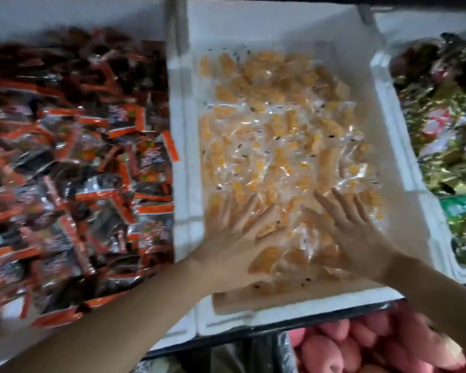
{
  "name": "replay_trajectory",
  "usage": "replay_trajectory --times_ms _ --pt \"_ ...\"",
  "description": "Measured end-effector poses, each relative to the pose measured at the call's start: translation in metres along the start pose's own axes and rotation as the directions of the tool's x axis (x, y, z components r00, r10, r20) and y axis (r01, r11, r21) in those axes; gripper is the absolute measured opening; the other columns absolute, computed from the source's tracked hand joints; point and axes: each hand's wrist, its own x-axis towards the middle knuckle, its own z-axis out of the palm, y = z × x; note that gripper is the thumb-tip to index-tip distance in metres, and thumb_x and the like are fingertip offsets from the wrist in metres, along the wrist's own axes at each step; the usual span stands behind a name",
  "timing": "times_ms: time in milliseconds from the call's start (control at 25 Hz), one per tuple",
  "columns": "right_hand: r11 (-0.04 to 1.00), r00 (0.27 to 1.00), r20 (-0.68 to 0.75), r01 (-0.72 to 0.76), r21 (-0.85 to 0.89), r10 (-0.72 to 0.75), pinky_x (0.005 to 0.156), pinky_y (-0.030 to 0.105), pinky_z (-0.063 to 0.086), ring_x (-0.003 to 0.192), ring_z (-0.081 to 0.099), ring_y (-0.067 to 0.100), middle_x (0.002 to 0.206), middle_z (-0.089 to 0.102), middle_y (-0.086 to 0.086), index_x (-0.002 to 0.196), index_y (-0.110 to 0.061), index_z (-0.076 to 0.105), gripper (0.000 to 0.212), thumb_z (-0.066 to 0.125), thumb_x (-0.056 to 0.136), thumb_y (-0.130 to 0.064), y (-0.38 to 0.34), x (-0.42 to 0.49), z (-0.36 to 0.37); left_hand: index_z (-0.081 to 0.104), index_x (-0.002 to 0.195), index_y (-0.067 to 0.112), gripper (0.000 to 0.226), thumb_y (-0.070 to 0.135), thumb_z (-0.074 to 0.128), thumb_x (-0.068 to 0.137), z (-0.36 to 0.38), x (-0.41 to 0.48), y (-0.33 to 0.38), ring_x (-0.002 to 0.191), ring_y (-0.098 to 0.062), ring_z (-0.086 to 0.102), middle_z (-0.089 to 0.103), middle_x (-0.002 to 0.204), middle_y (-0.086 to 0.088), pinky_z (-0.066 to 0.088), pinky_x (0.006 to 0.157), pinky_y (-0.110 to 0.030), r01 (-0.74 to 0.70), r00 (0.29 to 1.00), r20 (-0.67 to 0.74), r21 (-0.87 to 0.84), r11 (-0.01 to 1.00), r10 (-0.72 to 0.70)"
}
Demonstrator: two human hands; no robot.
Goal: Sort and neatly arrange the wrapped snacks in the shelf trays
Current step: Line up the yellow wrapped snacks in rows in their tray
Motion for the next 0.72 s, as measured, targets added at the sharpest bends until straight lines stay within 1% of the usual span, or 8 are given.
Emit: replay_trajectory --times_ms 40,80,200,280,360,440,520,720 --pt "0.999 1.0 0.022 0.019 -0.049 -0.018 0.098 0.069 0.032 0.135 0.027 0.046 0.151 0.026 0.013 0.15 -0.026 0.014 0.096 0.037 0.071 -0.077 0.006 -0.001 0.009 -0.021 0.144 0.04 0.085 0.066 0.038 0.088 0.005 0.01 0.002 0.135 -0.035 -0.035 -0.037 0.15 -0.001 -0.018 0.107 -0.065 -0.012 0.999 0.054 0.054 0.998 0.009" --pt "0.995 0.999 0.013 0.038 -0.091 -0.037 0.098 0.069 0.032 0.135 0.026 0.047 0.152 0.024 0.012 0.149 -0.025 0.016 0.098 0.042 0.07 -0.076 0.011 0.002 0.015 -0.02 0.144 0.04 0.091 0.065 0.045 0.085 0.013 0.019 -0.002 0.136 -0.037 -0.034 -0.037 0.15 -0.003 -0.014 0.107 -0.068 -0.023 0.999 0.032 0.113 0.993 0.02" --pt "0.987 0.996 -0.061 0.056 -0.15 -0.065 0.096 0.07 0.032 0.136 0.024 0.048 0.153 0.021 0.008 0.148 -0.025 0.019 0.108 0.067 0.059 -0.064 0.036 0.025 0.017 0.001 0.148 0.037 0.098 0.062 0.06 0.074 0.022 0.043 -0.021 0.142 -0.044 -0.001 -0.002 0.158 -0.013 0.004 0.104 -0.072 0.034 0.995 -0.097 0.205 0.978 -0.014" --pt "0.985 0.993 -0.103 0.041 -0.17 -0.059 0.097 0.073 0.027 0.135 0.024 0.049 0.153 0.025 0.008 0.146 -0.026 0.021 0.107 0.059 0.056 -0.07 0.057 0.046 0.013 -0.002 0.148 0.038 0.093 0.066 0.048 0.075 0.018 0.06 -0.03 0.14 -0.046 0.003 0.002 0.157 -0.016 0.005 0.101 -0.07 0.04 0.995 -0.095 0.282 0.959 -0.013" --pt "0.987 0.987 -0.134 0.066 -0.146 -0.085 0.098 0.072 0.02 0.135 0.022 0.05 0.154 0.024 0.008 0.147 -0.029 0.017 0.104 0.051 0.058 -0.071 0.068 0.067 0.004 -0.015 0.145 0.04 0.093 0.068 0.041 0.075 0.014 0.074 -0.036 0.14 -0.045 -0.006 -0.008 0.156 -0.015 0.005 0.105 -0.067 0.118 0.986 -0.144 0.288 0.95 -0.079" --pt "0.987 0.98 -0.173 0.072 -0.143 -0.097 0.103 0.07 0.012 0.14 0.007 0.048 0.157 0.003 0.005 0.146 -0.036 -0.001 0.103 0.055 0.065 -0.067 0.081 0.085 -0.003 -0.035 0.134 0.048 0.098 0.066 0.044 0.079 0.011 0.092 -0.042 0.135 -0.04 -0.028 -0.033 0.149 -0.009 -0.001 0.108 -0.064 0.217 0.97 -0.153 0.217 0.952 -0.187" --pt "0.993 0.988 -0.14 0.055 -0.107 -0.07 0.109 0.066 0.005 0.141 -0.011 0.042 0.156 -0.016 0.001 0.136 -0.041 -0.02 0.101 0.06 0.076 -0.058 0.091 0.098 -0.007 -0.038 0.127 0.049 0.098 0.064 0.048 0.082 0.002 0.107 -0.053 0.132 -0.036 -0.036 -0.043 0.143 -0.005 -0.004 0.109 -0.061 0.272 0.96 -0.126 0.188 0.944 -0.252" --pt "0.994 0.99 -0.11 -0.077 0.071 0.085 0.111 0.064 0.006 0.141 -0.014 0.04 0.156 -0.018 0.002 0.146 -0.045 -0.005 0.099 0.068 0.081 -0.024 0.102 0.11 -0.029 -0.028 0.131 0.054 0.085 0.064 0.042 0.086 -0.033 0.124 -0.066 0.136 -0.03 -0.034 -0.039 0.148 0.003 0.001 0.109 -0.065 0.402 0.916 -0.018 0.027 0.915 -0.402"
